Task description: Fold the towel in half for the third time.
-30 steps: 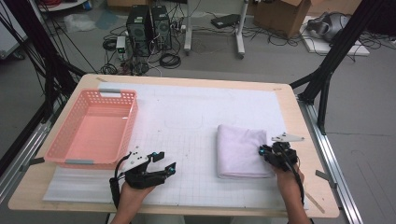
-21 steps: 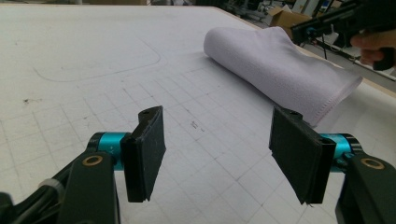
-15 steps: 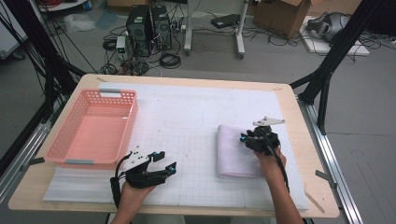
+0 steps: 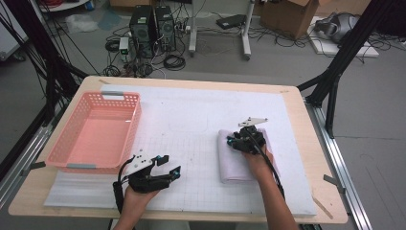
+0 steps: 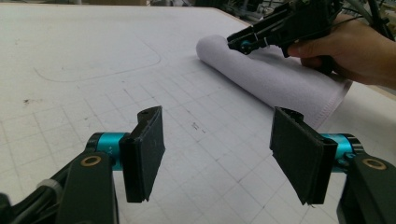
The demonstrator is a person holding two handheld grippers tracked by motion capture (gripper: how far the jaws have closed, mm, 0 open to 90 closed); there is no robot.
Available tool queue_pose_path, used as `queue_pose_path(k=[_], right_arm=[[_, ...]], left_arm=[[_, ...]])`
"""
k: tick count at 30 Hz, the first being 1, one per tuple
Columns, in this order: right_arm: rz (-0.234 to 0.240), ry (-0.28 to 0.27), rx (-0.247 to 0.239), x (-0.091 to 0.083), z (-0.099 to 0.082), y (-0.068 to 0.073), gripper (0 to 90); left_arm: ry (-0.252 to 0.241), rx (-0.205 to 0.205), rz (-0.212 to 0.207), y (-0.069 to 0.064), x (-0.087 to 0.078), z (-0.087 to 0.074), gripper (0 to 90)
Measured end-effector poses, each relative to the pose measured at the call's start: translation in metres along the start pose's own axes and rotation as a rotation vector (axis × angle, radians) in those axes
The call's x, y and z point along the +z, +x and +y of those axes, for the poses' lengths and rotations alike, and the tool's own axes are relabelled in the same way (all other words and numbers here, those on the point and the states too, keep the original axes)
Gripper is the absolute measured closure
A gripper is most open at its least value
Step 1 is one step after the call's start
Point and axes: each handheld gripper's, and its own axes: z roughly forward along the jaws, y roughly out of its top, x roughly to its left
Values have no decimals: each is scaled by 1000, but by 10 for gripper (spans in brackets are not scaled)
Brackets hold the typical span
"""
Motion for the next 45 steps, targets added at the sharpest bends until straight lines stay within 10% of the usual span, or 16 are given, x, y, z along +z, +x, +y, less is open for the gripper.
queue_pose_path(k=[6, 16, 24, 34, 45], right_arm=[[-21, -71, 18, -35, -6, -14, 651], [-166, 1, 87, -69, -62, -56, 786], [-107, -119, 89, -109, -88, -39, 716], [-105, -110, 86, -131, -130, -24, 709], [-161, -225, 78, -171, -145, -12, 359]], left_arm=[[1, 0, 1, -1, 0, 0, 336], [5, 4, 0, -2, 1, 0, 332], [-1, -8, 17, -2, 2, 1, 271], [-14, -18, 32, 0, -1, 1, 215], [-37, -6, 26, -2, -7, 4, 215]])
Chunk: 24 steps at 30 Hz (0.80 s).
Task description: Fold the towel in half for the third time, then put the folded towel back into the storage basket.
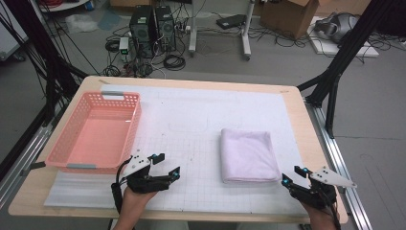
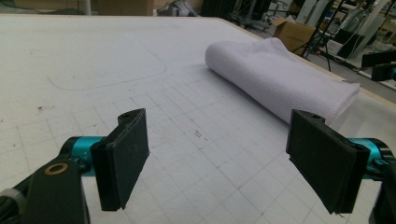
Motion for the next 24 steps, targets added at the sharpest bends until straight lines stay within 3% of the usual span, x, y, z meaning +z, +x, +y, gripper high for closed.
queue_pose_path(k=[7, 15, 19, 24], right_arm=[[1, -8, -21, -4, -4, -2, 210], [0, -14, 6, -5, -7, -7, 201], [-5, -1, -14, -3, -7, -7, 201], [-3, 8, 3, -2, -9, -10, 201]], left_arm=[[-5, 12, 2, 0, -3, 2, 215], [5, 9, -3, -1, 0, 1, 215], [2, -3, -12, -1, 2, 2, 215], [8, 16, -27, -4, 12, 9, 206]])
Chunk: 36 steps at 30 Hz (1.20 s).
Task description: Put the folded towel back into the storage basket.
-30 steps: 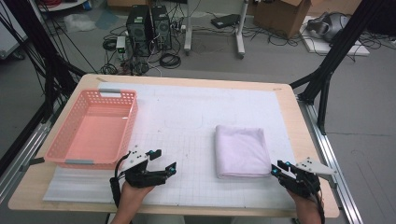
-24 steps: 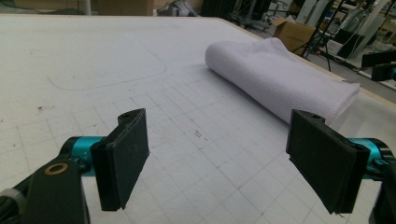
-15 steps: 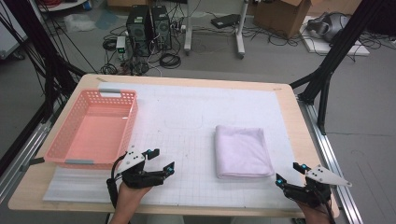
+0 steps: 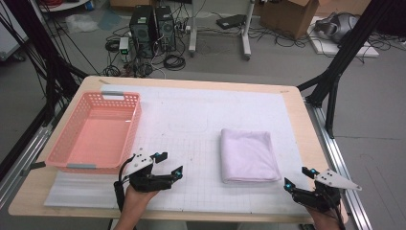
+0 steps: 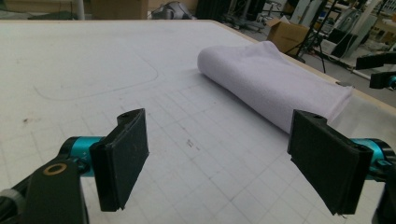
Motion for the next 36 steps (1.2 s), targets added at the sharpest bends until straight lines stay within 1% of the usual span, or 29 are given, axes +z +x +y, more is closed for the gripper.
queue_pose_path(k=[1, 3, 5, 6, 7, 8, 9, 10, 11, 13, 15, 16, 18, 21, 24, 25, 27, 29, 32, 34, 35, 36], right_arm=[[2, -2, -8, 1, 0, 0, 201], [0, 9, -24, 2, 0, 2, 201], [6, 13, -31, 4, 0, 3, 201], [6, 10, -32, 4, 0, 3, 201], [9, 11, -32, 4, 0, 3, 201], [11, 13, -27, 5, 0, 3, 201], [11, 13, -26, 5, 0, 3, 201], [11, 13, -29, 5, 1, 3, 201], [13, 14, -28, 5, 1, 3, 201], [13, 10, -29, 6, 0, 1, 201], [16, 8, -25, 6, 0, 1, 201], [16, 9, -23, 6, -1, 0, 201], [20, 5, -19, 6, -1, 0, 201], [20, 12, -20, 7, 0, -1, 201], [26, 11, -21, 8, 0, 0, 201], [26, 11, -23, 8, 0, 0, 201], [27, 11, -24, 9, 0, 0, 201], [28, 12, -19, 8, 0, 0, 201], [27, 8, -19, 8, 0, -1, 201], [29, 5, -17, 8, 0, -1, 201], [31, 3, -13, 8, 0, -1, 201], [29, 8, -20, 8, 0, -1, 201]], left_arm=[[0, 4, -6, 0, 3, 3, 205], [-15, 31, -8, -1, 9, 6, 193], [-11, 43, -19, -2, 17, 9, 190], [-11, 43, -19, -2, 17, 9, 187], [10, 61, -9, -4, 26, 11, 187], [10, 61, -9, -4, 26, 11, 187], [76, 46, -1, -4, 37, 15, 187], [90, 34, 5, -4, 42, 16, 183], [99, 25, 3, -3, 47, 18, 173], [89, 23, 9, -4, 55, 21, 171], [76, 4, -16, -5, 62, 23, 175], [78, -4, -28, -6, 66, 23, 174], [104, 6, -19, -9, 74, 25, 175], [112, 5, -43, -16, 87, 31, 175], [132, 1, -62, -23, 102, 35, 175], [143, -3, -67, -25, 107, 35, 179], [170, 3, -67, -29, 117, 34, 181], [187, -4, -80, -34, 126, 34, 181], [214, 4, -83, -40, 138, 33, 181], [228, -6, -90, -43, 146, 32, 183], [241, -10, -88, -44, 150, 31, 183], [265, -5, -75, -46, 154, 30, 183]])
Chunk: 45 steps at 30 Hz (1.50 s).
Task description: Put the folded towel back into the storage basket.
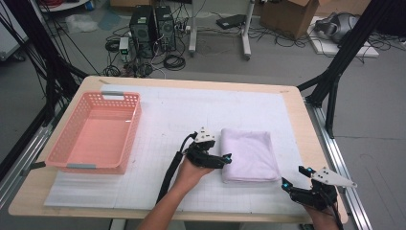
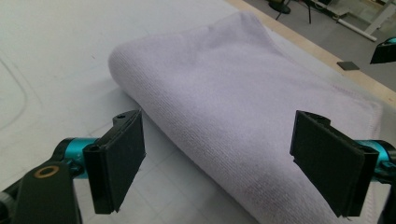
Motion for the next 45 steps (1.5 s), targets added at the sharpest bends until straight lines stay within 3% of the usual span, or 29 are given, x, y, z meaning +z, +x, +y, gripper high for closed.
queue_pose_path(k=[3, 8, 16, 20, 21, 22, 26, 29, 31, 36, 45], right_arm=[[4, 0, 3, 0, 0, 1, 201], [5, -1, 2, 0, 0, 0, 201], [1, 0, 9, 0, -1, -2, 201], [4, 3, 7, 1, 0, -1, 201], [3, 2, 5, 1, 0, -1, 201], [3, 2, 10, 0, 0, -1, 201], [0, -1, 13, -1, -1, -2, 201], [-3, -3, 13, -1, -1, -2, 201], [0, -4, 15, 0, -1, -2, 201], [4, 0, 12, 1, -1, -1, 201], [5, 5, 15, 2, -1, 0, 201]], left_arm=[[40, -13, 7, -1, 11, 1, 201], [96, -85, 9, 1, 27, -1, 219], [103, -125, 10, -1, 37, -1, 237], [105, -77, 32, -5, 38, -1, 338], [104, -60, 16, -6, 39, -2, 402], [103, -60, 6, -7, 40, -2, 481], [93, -69, -11, -5, 39, -3, 594], [79, -47, -19, -6, 38, -3, 676], [74, -42, -27, -5, 37, -3, 701], [44, -90, -77, 2, 33, -4, 726], [3, -71, -113, 11, 15, -4, 729]])
